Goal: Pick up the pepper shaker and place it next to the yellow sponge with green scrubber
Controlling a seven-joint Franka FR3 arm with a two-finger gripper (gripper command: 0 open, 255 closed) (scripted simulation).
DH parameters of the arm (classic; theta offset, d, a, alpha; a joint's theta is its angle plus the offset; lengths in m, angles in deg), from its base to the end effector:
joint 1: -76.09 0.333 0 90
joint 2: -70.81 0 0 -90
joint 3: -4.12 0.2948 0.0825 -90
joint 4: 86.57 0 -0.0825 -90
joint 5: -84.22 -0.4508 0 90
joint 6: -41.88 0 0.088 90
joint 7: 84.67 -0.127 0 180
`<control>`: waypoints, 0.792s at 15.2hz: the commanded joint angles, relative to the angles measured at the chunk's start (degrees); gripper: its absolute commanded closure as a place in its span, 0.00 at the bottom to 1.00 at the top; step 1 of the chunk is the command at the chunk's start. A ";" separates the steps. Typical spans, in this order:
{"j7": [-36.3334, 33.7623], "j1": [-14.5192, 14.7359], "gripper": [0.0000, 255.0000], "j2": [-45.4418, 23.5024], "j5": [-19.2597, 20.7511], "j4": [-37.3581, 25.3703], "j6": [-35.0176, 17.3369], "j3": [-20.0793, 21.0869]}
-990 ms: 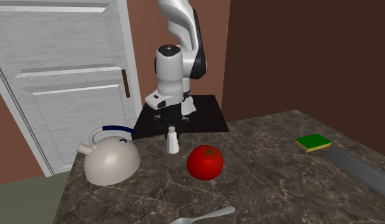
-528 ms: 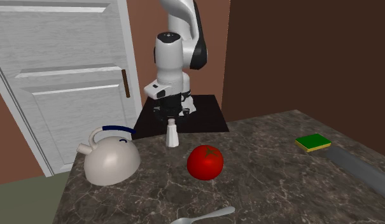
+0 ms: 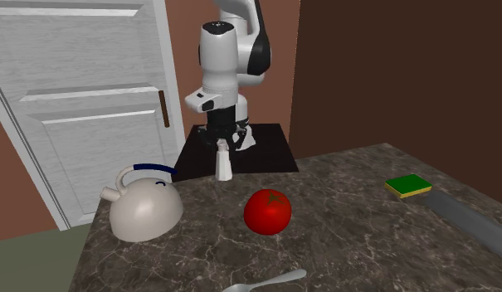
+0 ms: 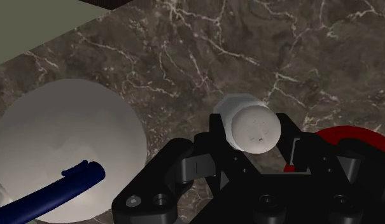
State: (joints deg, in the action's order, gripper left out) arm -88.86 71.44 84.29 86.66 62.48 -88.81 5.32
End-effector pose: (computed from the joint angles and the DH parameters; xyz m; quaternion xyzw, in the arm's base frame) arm 0.4619 -0.0302 0.2407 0.9976 -0.0524 -0.0425 0.0182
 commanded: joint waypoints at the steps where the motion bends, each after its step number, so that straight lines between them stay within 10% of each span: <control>1: 0.05 0.08 1.00 1.31 -0.13 -0.61 1.95 0.04; 12: 0.53 0.19 1.00 6.56 -0.48 -5.09 11.67 -0.03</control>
State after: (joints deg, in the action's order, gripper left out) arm -88.28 71.58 90.36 86.24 57.77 -78.04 5.24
